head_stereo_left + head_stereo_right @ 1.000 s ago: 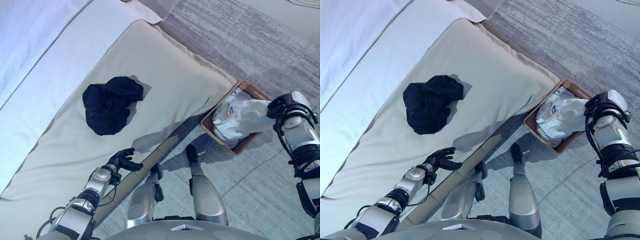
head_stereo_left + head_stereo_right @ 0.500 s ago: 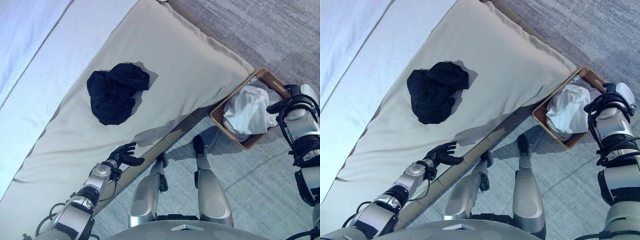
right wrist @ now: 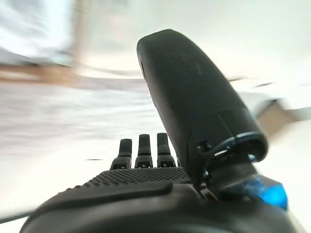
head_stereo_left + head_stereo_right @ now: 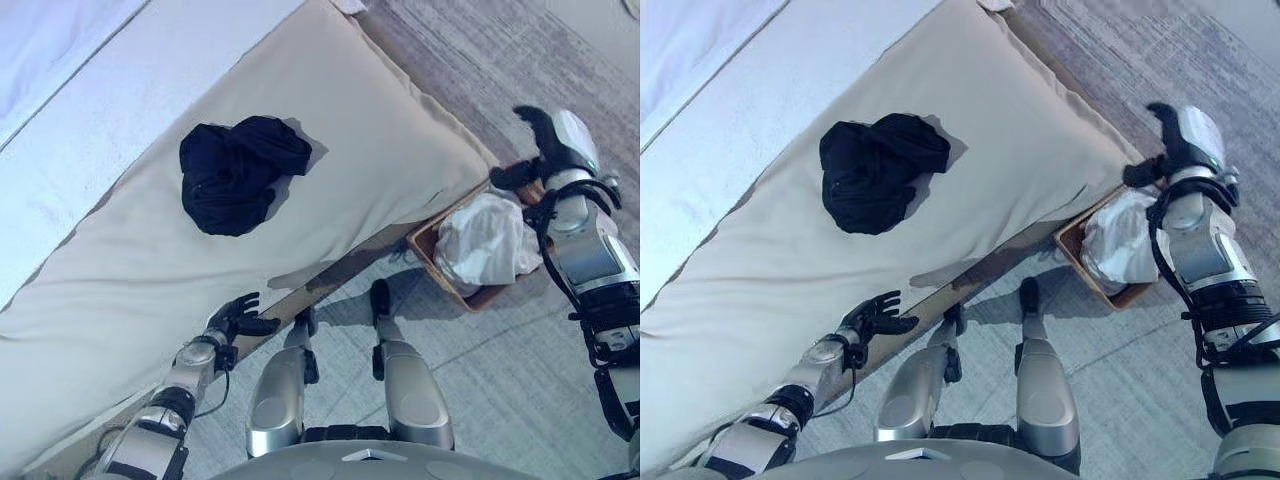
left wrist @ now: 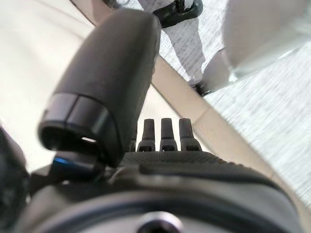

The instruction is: Pick up the clothes from the bed and place them into the basket

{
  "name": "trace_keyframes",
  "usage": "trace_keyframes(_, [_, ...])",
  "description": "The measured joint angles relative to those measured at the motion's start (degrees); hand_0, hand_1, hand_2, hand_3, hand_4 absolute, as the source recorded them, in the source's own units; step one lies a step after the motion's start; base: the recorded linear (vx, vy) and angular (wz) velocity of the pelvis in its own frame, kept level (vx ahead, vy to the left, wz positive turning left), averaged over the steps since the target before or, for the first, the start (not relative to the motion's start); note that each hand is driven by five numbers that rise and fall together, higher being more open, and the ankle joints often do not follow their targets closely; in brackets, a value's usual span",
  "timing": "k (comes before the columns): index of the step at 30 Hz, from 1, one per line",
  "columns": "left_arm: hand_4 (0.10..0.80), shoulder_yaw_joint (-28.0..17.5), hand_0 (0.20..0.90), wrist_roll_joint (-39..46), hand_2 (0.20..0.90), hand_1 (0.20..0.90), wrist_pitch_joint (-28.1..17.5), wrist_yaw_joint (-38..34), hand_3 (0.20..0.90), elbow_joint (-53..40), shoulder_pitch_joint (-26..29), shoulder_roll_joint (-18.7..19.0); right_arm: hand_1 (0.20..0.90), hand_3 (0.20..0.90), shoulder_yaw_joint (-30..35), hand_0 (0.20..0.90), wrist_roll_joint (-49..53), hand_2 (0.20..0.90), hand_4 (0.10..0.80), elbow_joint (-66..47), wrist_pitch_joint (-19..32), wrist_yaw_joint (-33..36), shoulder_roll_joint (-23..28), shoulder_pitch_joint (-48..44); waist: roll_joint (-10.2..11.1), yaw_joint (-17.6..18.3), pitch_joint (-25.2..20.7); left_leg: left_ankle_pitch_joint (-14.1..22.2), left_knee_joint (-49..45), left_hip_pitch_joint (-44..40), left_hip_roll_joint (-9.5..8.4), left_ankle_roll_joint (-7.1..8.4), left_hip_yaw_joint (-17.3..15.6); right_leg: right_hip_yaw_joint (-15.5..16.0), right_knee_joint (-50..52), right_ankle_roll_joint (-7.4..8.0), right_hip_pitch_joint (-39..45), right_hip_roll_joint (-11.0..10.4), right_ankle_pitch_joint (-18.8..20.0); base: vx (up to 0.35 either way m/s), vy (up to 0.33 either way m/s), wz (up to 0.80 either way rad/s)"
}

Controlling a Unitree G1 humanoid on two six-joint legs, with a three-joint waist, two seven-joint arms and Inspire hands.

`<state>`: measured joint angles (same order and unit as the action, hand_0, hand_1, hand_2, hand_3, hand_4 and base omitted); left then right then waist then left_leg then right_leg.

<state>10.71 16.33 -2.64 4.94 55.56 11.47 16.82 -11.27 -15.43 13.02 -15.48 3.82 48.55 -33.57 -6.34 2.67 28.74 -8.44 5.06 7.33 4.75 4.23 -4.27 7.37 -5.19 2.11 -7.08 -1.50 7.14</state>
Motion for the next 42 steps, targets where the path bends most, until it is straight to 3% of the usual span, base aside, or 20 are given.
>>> trace_keyframes(4, [0.800,-0.1,0.900,0.1,0.900,0.900,0.0,0.0,0.900,0.8,-0.2,-0.4,0.900,0.900,-4.6,0.900,-2.7,0.900,0.800,2.0,1.4,-4.6,0.0,-3.9,1.6,-4.2,-0.9,-0.6,-0.2,1.3,-0.39,-0.19,3.7,3.6,0.0,0.26,0.8,-0.2,-0.6,0.055,0.124,0.50])
trace_keyframes(8, [0.800,1.0,0.900,1.6,0.900,0.900,0.0,0.1,0.900,2.0,-0.2,-0.5,0.900,0.900,-10.5,0.900,-2.7,0.900,0.800,10.9,1.4,-5.9,-1.7,-10.5,2.4,-9.4,-1.3,-0.8,-2.5,4.0,-2.02,-0.41,8.8,8.2,1.2,0.49,1.4,-1.2,-2.2,0.067,0.098,0.67])
trace_keyframes(15, [0.800,1.3,0.900,4.9,0.900,0.900,0.3,-0.3,0.900,4.9,0.0,2.7,0.900,0.900,-19.5,0.900,-1.5,0.900,0.800,32.4,0.8,-2.5,-10.0,-23.7,3.7,-19.2,-1.0,-0.9,-4.9,5.1,-4.65,-0.37,16.4,16.4,6.4,1.76,3.2,-3.9,-6.9,0.156,0.023,0.64])
trace_keyframes(19, [0.800,1.4,0.900,5.1,0.900,0.900,0.1,0.3,0.900,4.9,0.3,5.2,0.900,0.900,-20.6,0.900,-1.4,0.900,0.800,43.3,-1.6,0.2,-15.9,-32.7,5.2,-24.4,-0.3,-0.4,-6.5,6.9,-6.46,0.00,19.8,19.9,12.9,2.19,1.4,-6.4,-11.0,0.046,0.094,0.52])
trace_keyframes(26, [0.800,2.6,0.900,6.4,0.900,0.900,-0.8,1.6,0.900,3.6,-0.1,5.1,0.900,0.900,-21.1,0.900,-1.5,0.900,0.800,53.7,-5.6,-0.7,-17.6,-41.0,5.5,-30.5,-0.2,0.4,-10.5,16.1,-9.06,0.73,23.1,22.2,19.5,2.74,-6.8,-9.6,-13.2,-0.006,0.036,0.33])
trace_keyframes(29, [0.800,2.6,0.900,7.3,0.900,0.900,-2.0,1.9,0.900,3.0,-1.0,5.1,0.900,0.900,-22.9,0.900,-2.2,0.900,0.800,55.7,-9.8,-8.4,-18.0,-41.7,5.7,-31.1,-0.2,0.6,-10.9,19.2,-9.55,0.51,24.2,23.4,20.4,2.58,-9.3,-10.0,-13.3,0.003,-0.033,0.20])
trace_keyframes(30, [0.800,2.6,0.900,7.3,0.900,0.900,-2.3,2.0,0.900,2.1,-1.0,5.1,0.566,0.510,-23.8,0.566,-2.8,0.566,0.410,56.1,-11.1,-12.1,-17.9,-41.9,5.8,-31.5,-0.1,0.5,-11.0,20.2,-9.53,0.53,24.3,23.6,20.4,2.58,-10.1,-10.0,-13.3,0.011,-0.084,0.11])
trace_keyframes(31, [0.800,2.5,0.900,7.3,0.900,0.900,-2.5,2.2,0.900,1.6,-1.1,5.2,0.516,0.453,-25.2,0.516,-3.3,0.516,0.353,56.1,-12.0,-14.7,-17.7,-41.9,5.9,-31.7,0.0,0.5,-11.5,21.2,-9.52,0.53,24.5,23.8,20.4,2.59,-10.8,-10.0,-13.3,0.010,-0.100,0.05])
trace_keyframes(32, [0.800,2.5,0.900,7.3,0.900,0.900,-2.5,2.3,0.900,1.3,-1.1,5.5,0.300,0.200,-26.1,0.300,-4.1,0.300,0.100,55.6,-12.5,-15.9,-17.4,-42.2,6.2,-31.9,0.1,0.5,-11.8,21.7,-9.50,0.54,24.6,24.0,20.4,2.61,-11.1,-9.9,-13.3,0.008,-0.101,0.05])
trace_keyframes(36, [0.800,2.5,0.900,7.3,0.900,0.900,-2.6,3.2,0.900,-0.7,-1.1,7.5,0.300,0.200,-27.4,0.300,-2.1,0.300,0.100,56.3,-13.3,-27.4,-15.0,-46.6,8.0,-32.3,0.1,0.4,-11.9,21.7,-9.13,0.51,24.9,24.6,20.2,2.81,-10.8,-9.6,-13.2,0.005,-0.135,0.02])
trace_keyframes(39, [0.800,2.5,0.900,7.2,0.900,0.900,-2.6,3.2,0.900,-2.5,-0.9,9.7,0.300,0.200,-27.4,0.300,3.0,0.300,0.100,56.6,-12.8,-30.3,-14.9,-46.5,10.2,-32.0,0.1,0.3,-12.0,21.7,-8.40,0.69,25.1,24.5,19.2,2.80,-10.5,-8.5,-13.2,-0.017,-0.128,-0.03])
trace_keyframes(42, [0.800,2.4,0.900,7.2,0.900,0.900,-2.8,3.2,0.900,-2.7,-0.7,9.9,0.300,0.200,-27.4,0.300,6.1,0.300,0.100,56.3,-11.6,-30.5,-14.5,-46.4,10.6,-31.9,0.2,-0.1,-12.4,21.3,-7.59,0.33,24.3,23.5,18.4,2.48,-10.1,-7.5,-12.9,-0.039,-0.074,-0.19])
